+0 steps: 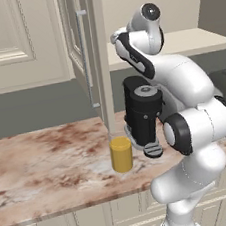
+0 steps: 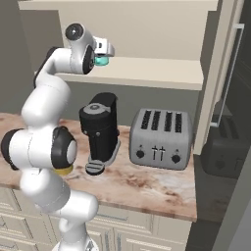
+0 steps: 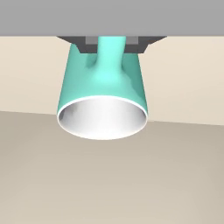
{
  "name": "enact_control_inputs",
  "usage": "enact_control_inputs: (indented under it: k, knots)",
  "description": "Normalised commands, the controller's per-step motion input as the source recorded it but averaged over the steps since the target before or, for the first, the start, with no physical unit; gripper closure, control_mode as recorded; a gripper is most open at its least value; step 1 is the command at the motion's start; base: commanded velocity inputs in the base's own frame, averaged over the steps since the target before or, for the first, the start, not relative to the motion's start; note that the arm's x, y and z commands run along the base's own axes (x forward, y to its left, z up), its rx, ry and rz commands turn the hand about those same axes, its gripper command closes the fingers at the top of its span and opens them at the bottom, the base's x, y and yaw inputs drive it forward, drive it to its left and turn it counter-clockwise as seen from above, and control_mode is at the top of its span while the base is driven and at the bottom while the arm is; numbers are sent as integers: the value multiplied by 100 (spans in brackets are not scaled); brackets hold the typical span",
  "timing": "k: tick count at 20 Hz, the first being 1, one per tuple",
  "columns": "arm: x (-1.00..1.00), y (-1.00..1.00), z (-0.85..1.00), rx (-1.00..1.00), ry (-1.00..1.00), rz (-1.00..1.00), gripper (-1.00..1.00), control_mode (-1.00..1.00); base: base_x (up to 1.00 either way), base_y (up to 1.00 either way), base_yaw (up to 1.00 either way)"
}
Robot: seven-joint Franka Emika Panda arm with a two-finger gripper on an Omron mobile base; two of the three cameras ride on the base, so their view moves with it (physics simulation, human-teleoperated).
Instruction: There is a tray on the dining counter. Grab the cup, mug, and pitcher and place them on the tray. The pitcher may be placed next to the tray if it cannot fit the tray.
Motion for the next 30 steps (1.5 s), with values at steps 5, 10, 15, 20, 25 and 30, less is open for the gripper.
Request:
enact_control_inputs:
  k: [5, 10, 15, 20, 25, 30]
  knots:
    - [-53, -1, 4, 0, -3, 0, 100, -100, 0, 0, 0]
    - [-53, -2, 4, 0, -1, 0, 100, -100, 0, 0, 0]
    - [-71, -7, 11, 0, 0, 0, 100, -100, 0, 0, 0]
    - [-76, -9, 18, 0, 0, 0, 100, -100, 0, 0, 0]
    - [-85, -5, 14, 0, 0, 0, 100, -100, 0, 0, 0]
    - [-89, -6, 7, 0, 0, 0, 100, -100, 0, 0, 0]
